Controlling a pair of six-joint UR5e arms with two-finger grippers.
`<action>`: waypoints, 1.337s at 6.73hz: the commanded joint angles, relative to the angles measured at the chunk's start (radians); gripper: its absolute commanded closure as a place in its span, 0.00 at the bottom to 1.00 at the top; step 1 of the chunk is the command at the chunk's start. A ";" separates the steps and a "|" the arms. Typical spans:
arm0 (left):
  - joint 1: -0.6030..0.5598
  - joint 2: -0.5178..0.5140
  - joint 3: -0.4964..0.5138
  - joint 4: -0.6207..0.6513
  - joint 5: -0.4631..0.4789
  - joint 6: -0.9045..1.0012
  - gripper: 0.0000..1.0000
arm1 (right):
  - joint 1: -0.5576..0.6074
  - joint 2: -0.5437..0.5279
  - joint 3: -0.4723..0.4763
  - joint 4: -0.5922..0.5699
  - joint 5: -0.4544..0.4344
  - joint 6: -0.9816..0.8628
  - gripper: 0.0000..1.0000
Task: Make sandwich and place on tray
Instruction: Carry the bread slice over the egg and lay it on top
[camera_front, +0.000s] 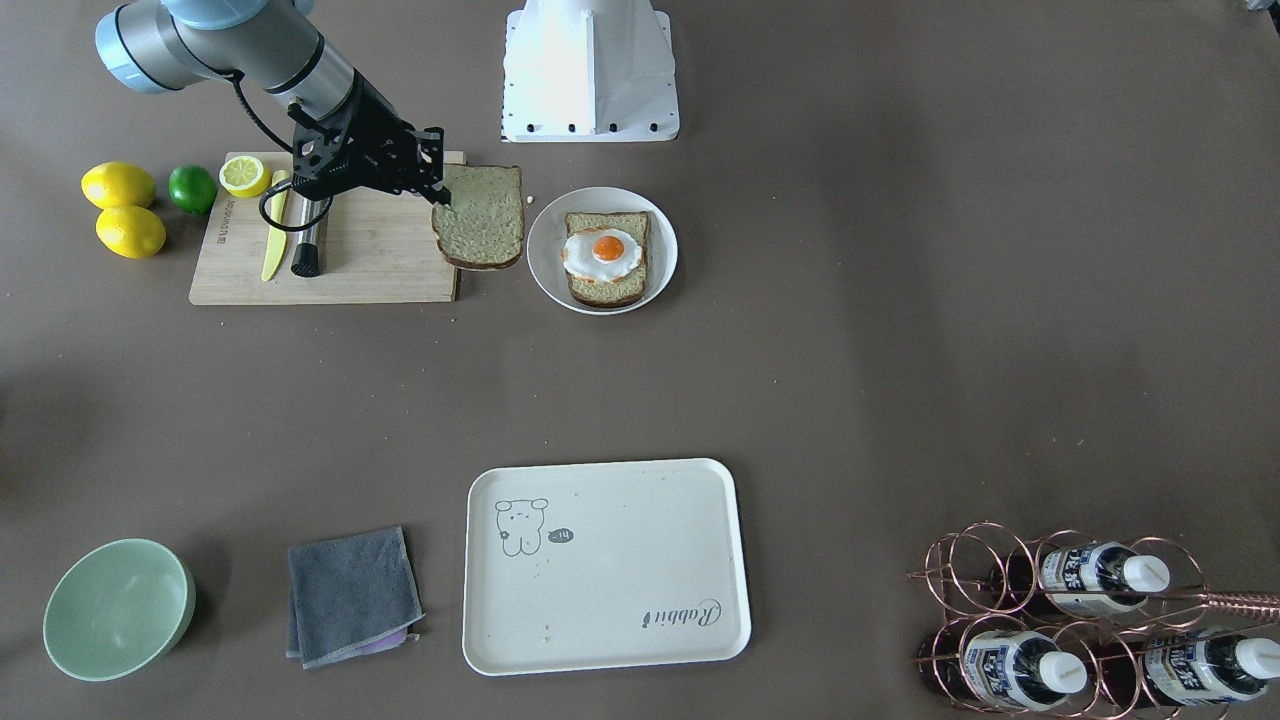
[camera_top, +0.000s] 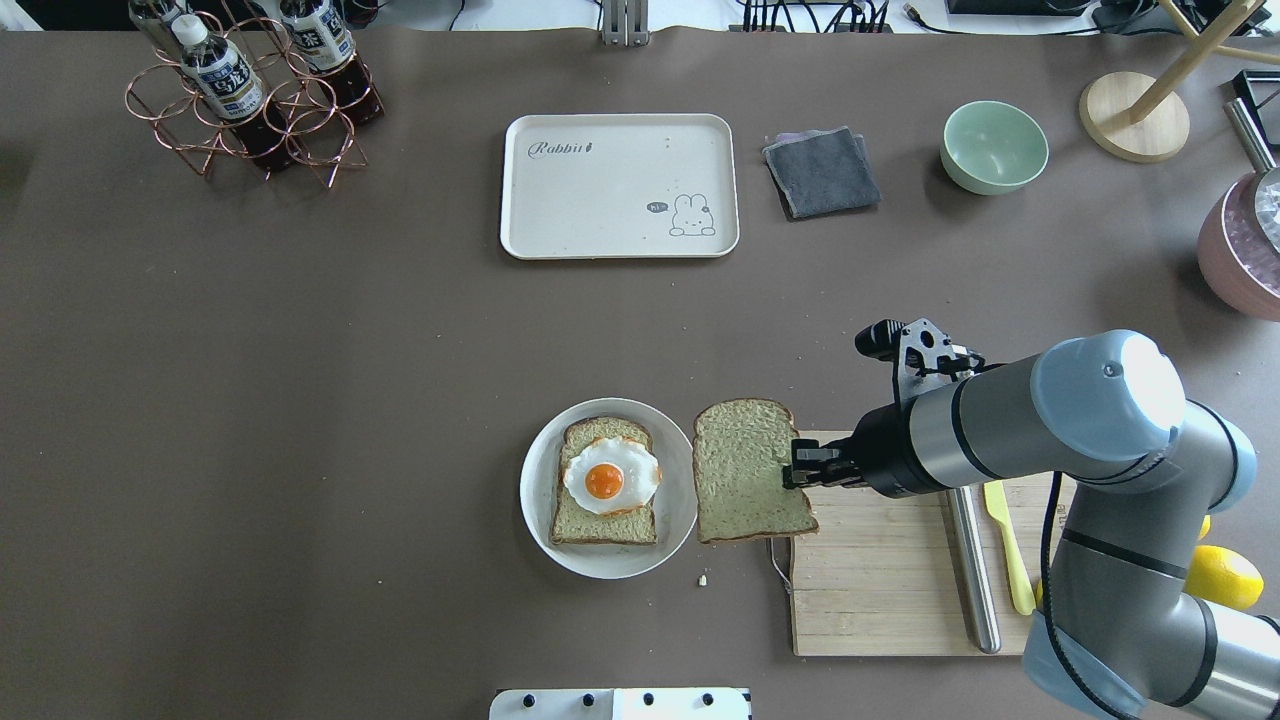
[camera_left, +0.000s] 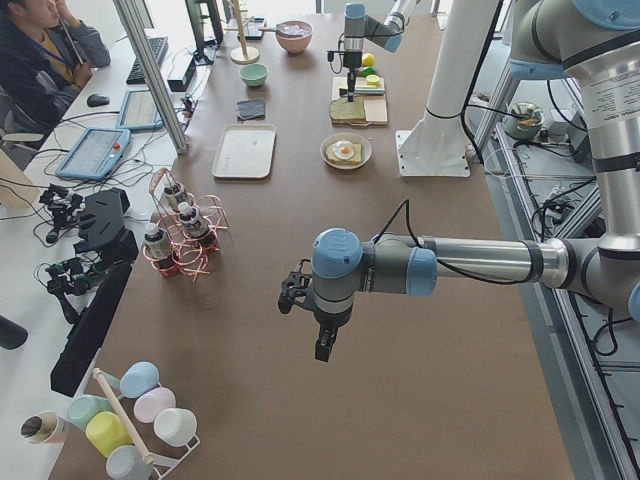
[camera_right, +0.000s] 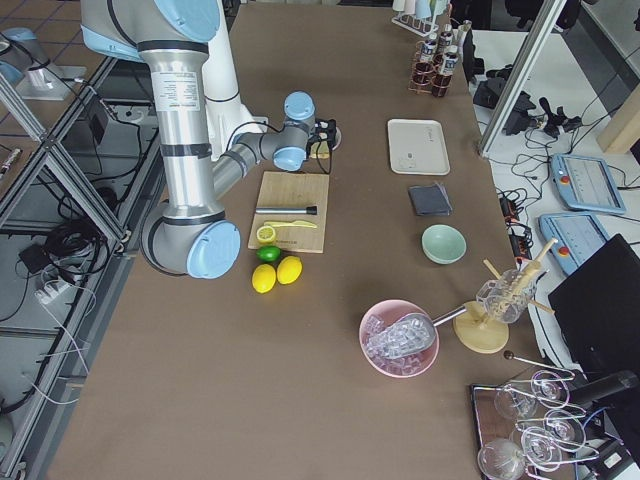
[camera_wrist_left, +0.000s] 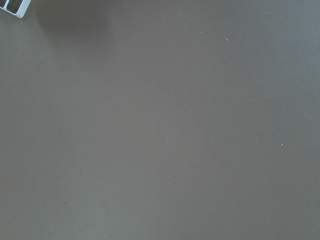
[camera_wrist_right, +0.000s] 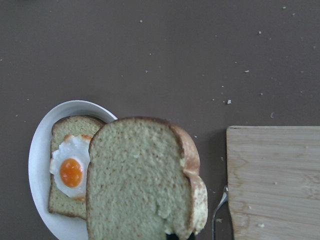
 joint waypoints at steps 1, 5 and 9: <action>0.000 -0.004 0.006 -0.002 0.000 -0.020 0.02 | -0.043 0.142 -0.070 -0.001 -0.015 0.103 1.00; 0.003 -0.015 0.006 0.000 0.000 -0.028 0.02 | -0.109 0.293 -0.216 -0.007 -0.097 0.108 1.00; 0.008 -0.018 0.006 -0.002 0.000 -0.049 0.02 | -0.115 0.293 -0.261 0.000 -0.117 0.105 1.00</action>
